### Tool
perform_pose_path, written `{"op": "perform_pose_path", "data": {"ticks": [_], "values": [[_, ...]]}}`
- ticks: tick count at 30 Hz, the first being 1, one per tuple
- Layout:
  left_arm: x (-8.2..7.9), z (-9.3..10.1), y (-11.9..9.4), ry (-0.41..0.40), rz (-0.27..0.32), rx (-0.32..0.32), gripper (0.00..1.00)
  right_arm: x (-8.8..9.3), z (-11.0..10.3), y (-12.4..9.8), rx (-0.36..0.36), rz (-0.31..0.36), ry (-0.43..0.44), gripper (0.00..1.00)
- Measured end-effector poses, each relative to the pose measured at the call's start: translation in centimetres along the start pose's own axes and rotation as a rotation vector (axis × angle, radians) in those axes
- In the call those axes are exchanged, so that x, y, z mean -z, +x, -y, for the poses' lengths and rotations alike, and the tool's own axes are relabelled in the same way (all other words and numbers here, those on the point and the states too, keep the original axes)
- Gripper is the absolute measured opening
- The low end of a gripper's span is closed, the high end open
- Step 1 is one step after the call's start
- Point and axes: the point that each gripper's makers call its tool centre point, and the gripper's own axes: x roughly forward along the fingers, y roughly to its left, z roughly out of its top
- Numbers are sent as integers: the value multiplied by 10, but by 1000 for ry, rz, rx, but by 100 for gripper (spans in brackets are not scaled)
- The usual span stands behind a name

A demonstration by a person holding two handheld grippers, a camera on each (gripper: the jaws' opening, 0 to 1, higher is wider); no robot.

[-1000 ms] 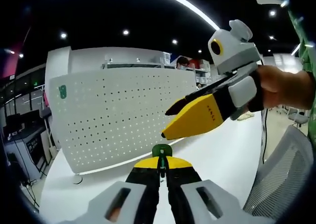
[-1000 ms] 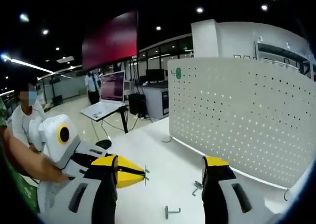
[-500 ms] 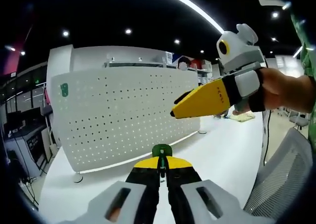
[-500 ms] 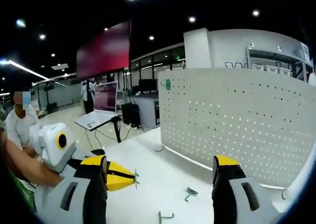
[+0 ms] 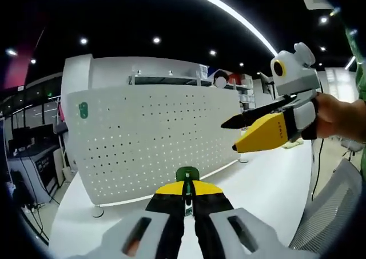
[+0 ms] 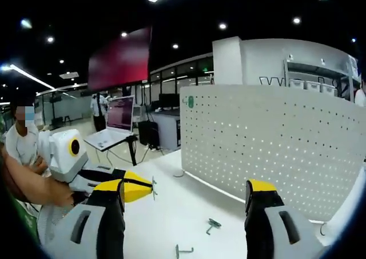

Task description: Insert the hook assembly into the mounting plate slot until the hook locks in place.

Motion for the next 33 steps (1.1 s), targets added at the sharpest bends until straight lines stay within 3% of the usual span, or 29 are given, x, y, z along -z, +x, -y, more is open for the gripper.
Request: {"op": "perform_pose_path", "data": {"ticks": [8, 33], "values": [[-18, -18, 4, -21, 25, -42, 4, -3, 5, -1, 8, 2, -12, 89], [-102, -101, 37, 0, 148, -217, 4, -16, 22, -10, 18, 29, 5, 87]]}}
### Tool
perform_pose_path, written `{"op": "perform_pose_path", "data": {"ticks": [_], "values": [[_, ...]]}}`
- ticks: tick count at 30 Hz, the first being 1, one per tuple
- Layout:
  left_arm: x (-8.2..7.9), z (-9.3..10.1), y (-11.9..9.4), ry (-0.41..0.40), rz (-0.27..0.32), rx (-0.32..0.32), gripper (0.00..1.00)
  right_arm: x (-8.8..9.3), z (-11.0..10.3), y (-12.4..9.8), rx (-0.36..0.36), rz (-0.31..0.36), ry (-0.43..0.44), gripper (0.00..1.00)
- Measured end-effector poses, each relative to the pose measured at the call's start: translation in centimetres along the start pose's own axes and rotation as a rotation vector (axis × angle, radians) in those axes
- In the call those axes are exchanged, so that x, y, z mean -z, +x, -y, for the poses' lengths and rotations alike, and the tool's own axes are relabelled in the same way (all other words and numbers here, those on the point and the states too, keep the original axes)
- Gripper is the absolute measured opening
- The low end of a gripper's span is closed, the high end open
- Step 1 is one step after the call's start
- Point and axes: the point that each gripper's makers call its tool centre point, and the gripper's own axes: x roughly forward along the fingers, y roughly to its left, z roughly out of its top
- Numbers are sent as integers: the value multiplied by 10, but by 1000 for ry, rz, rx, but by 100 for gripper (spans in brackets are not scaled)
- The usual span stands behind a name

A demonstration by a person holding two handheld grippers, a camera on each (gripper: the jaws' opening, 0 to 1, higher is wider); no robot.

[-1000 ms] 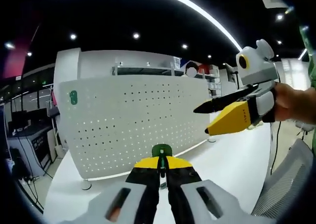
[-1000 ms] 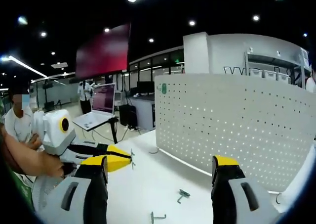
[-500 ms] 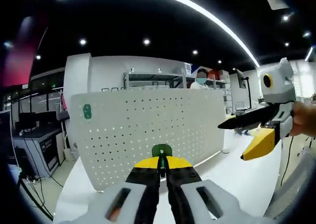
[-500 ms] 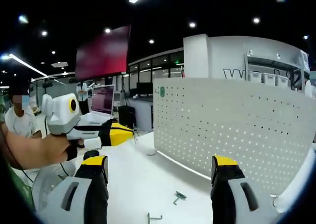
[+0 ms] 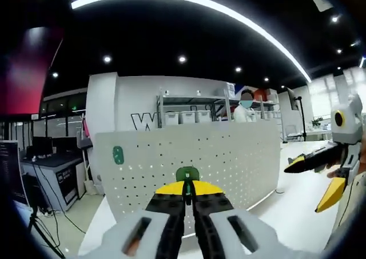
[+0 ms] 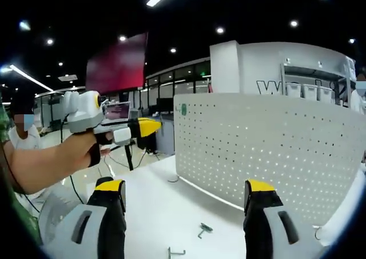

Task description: Insert the hook assembly into the mounting plate slot until the hook locks in place.

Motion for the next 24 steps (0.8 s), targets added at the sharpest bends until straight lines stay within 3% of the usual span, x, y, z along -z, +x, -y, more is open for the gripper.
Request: {"op": "perform_pose_path", "data": {"ticks": [24], "values": [[-36, -71, 77, 62, 41, -129, 4, 13, 28, -4, 49, -31, 31, 86]]}}
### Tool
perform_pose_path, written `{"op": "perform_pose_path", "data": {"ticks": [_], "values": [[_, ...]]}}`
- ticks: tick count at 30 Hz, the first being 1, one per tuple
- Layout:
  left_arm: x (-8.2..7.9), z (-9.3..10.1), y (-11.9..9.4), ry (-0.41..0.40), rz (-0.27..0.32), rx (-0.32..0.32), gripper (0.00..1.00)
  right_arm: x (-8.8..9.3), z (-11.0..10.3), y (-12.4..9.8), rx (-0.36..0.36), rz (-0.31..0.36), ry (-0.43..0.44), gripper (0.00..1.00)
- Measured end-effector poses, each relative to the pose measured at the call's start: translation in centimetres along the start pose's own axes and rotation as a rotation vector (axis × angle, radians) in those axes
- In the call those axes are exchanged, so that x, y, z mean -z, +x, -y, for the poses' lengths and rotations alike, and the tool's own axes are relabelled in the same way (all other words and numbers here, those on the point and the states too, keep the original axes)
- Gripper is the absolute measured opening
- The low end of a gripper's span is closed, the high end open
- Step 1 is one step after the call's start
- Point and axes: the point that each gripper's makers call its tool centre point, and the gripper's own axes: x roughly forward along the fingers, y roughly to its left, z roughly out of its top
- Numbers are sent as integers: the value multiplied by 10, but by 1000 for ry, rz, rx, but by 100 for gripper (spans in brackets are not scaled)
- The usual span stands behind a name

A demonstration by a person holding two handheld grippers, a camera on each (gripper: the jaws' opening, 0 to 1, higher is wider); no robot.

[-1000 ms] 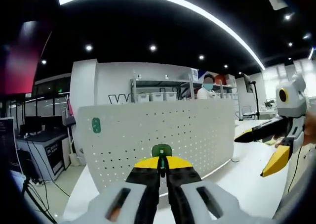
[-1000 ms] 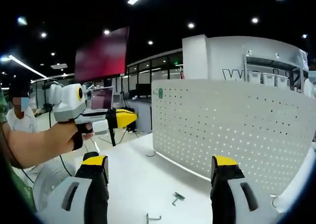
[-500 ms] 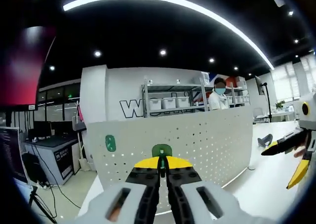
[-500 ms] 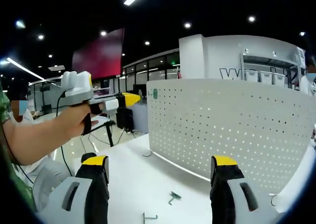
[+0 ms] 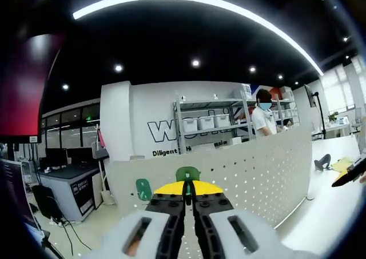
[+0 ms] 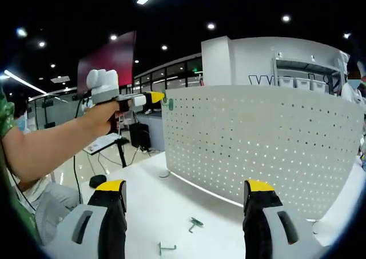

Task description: Insert the hook assembly into the mounting plate slot until the hook locks in place.

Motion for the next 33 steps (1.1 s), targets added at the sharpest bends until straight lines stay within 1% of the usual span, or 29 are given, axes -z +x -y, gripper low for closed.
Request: {"op": "perform_pose_path", "data": {"ticks": [7, 11, 18, 23, 26, 33], "values": [[-3, -8, 21, -1, 7, -24, 4, -1, 6, 0, 12, 0, 1, 86], [1, -10, 30, 4, -2, -34, 4, -2, 11, 0, 20, -1, 4, 86], [8, -13, 43, -18, -14, -49, 4, 2, 17, 1, 28, -11, 9, 86], [11, -18, 48, -33, -19, -66, 4, 3, 21, 1, 35, -15, 13, 86], [13, -20, 50, -56, -18, -74, 4, 4, 21, 1, 36, -17, 14, 85], [16, -20, 53, -61, -9, -79, 3, 5, 22, 3, 33, -21, 17, 85]]}}
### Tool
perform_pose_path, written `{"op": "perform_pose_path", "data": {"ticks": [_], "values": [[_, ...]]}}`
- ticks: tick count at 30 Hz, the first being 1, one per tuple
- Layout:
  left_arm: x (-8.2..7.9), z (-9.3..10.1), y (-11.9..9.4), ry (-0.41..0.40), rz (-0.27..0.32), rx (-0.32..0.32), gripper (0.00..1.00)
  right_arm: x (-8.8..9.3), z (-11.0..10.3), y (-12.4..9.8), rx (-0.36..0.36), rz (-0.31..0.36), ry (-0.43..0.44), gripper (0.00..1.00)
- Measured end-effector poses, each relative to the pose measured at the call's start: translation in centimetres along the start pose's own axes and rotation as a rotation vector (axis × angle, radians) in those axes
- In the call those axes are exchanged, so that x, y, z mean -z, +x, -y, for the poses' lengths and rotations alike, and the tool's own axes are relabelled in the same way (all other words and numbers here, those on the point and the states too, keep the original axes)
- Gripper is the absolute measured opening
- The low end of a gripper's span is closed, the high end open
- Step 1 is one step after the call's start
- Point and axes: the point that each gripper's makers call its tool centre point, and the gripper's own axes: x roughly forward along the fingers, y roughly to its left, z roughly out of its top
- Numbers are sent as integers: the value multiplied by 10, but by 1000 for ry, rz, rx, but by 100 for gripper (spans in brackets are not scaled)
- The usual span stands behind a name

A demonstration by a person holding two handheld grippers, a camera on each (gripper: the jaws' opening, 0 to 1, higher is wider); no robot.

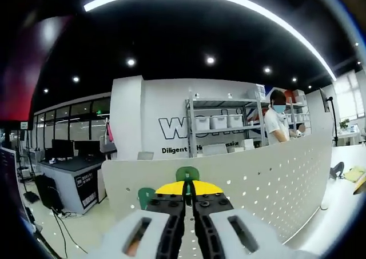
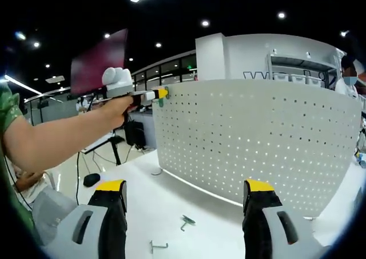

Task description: Insert the hook assembly into the mounting plate slot until the hook locks in place.

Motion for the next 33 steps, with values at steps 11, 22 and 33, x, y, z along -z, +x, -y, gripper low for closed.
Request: {"op": "perform_pose_path", "data": {"ticks": [11, 22, 33], "values": [[7, -2, 5, -3, -5, -12, 3, 2, 4, 0, 4, -6, 2, 85], [10, 0, 5, -3, -7, -7, 3, 2, 2, 3, -5, -13, -1, 85], [17, 1, 6, 6, -8, -6, 3, 4, 3, 2, -3, -21, -4, 85]]}}
